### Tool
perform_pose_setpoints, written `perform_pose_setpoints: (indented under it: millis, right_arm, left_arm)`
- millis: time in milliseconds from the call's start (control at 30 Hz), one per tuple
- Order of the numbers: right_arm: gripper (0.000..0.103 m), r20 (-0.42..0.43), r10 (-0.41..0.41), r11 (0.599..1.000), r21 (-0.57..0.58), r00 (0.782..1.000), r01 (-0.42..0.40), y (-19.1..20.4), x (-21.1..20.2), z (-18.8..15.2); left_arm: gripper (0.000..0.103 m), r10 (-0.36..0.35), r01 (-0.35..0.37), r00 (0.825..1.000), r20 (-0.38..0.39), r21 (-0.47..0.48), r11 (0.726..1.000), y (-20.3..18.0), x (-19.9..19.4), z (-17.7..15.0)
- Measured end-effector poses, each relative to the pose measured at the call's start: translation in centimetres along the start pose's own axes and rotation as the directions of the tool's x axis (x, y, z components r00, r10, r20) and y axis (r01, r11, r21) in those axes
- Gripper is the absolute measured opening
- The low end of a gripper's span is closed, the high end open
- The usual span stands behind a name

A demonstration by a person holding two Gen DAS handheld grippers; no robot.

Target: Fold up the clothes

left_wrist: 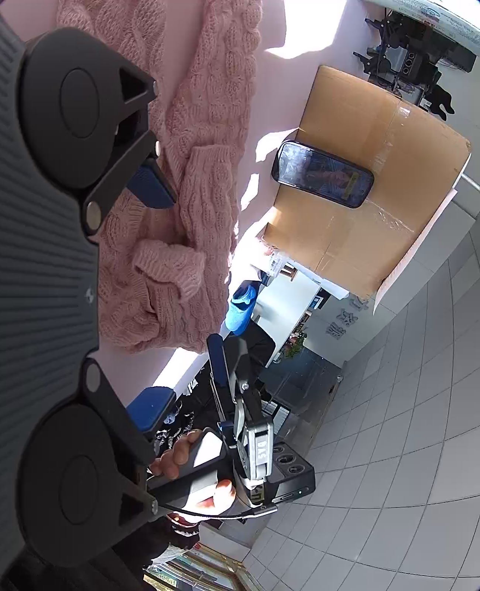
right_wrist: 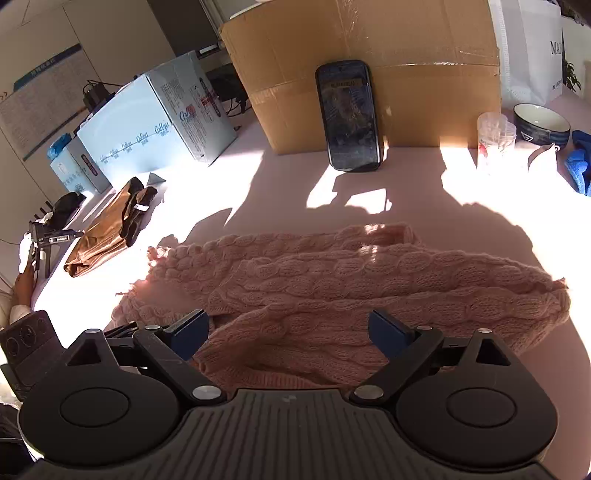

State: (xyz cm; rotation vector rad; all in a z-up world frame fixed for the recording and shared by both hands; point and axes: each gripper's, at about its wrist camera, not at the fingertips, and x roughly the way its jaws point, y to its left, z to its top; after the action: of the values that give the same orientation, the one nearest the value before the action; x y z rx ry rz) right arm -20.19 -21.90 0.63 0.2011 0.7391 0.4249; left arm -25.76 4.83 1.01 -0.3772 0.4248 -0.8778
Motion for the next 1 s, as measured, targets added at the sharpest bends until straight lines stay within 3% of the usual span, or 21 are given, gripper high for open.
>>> perform_pose_setpoints:
  millis: [167, 300, 367, 433, 467, 600, 700, 767, 900, 1000]
  right_arm:
    - [0.098, 0.101, -0.092, 0.987, -0.125, 0.991, 0.105, -0.9, 0.1, -1.6]
    - [0.088, 0.112, -0.102, 0.912, -0.386, 0.988, 0.138, 0.2, 1.7, -4.3]
    - [0.05, 0.069, -0.099, 0.859, -0.497, 0.993, 0.12, 0.3, 2.3, -5.7]
    - [0.032, -0.013, -0.109, 0.858, -0.507, 0.994, 0.088, -0.8, 2.9, -6.7]
    - [0.028, -0.041, -0.11, 0.865, -0.496, 0.993, 0.075, -1.4, 3.0, -7.0]
    - [0.028, -0.092, -0.06, 0.922, -0.386, 0.994, 0.02, -5.2, 1.6, -7.6]
    - [0.03, -0.091, -0.064, 0.923, -0.385, 0.994, 0.024, -5.9, 0.3, -8.0]
    - [0.043, -0.086, -0.076, 0.913, -0.407, 0.993, 0.034, -5.9, -0.5, -8.5]
    - [0.058, 0.032, -0.067, 0.918, -0.39, 0.997, 0.074, -6.0, -2.6, -7.9]
    - [0.065, 0.101, -0.023, 0.94, -0.336, 0.995, 0.056, -6.2, -2.3, -6.7]
  left_arm:
    - [0.103, 0.032, -0.032, 0.999, -0.008, 0.021, 0.999, -0.6, 0.4, 0.3]
    - [0.103, 0.099, -0.097, 0.995, -0.012, 0.077, 0.992, -1.8, 1.1, 0.8]
    - [0.103, 0.115, -0.111, 0.993, -0.026, 0.108, 0.988, -2.5, 1.8, 1.1]
    - [0.103, 0.107, -0.1, 0.993, -0.047, 0.139, 0.985, -3.3, 2.8, 1.4]
    - [0.103, 0.095, -0.086, 0.994, -0.057, 0.149, 0.985, -3.7, 3.3, 1.4]
    - [0.103, 0.051, -0.034, 0.994, -0.095, 0.174, 0.984, -4.7, 5.4, 1.7]
    - [0.103, 0.041, -0.018, 0.992, -0.117, 0.187, 0.982, -5.2, 6.6, 2.0]
    - [0.103, 0.025, 0.001, 0.991, -0.129, 0.197, 0.98, -5.7, 7.5, 2.2]
    - [0.103, 0.022, 0.02, 0.986, -0.164, 0.247, 0.969, -6.9, 9.8, 2.9]
    - [0.103, 0.011, 0.049, 0.975, -0.22, 0.264, 0.963, -7.1, 12.2, 3.0]
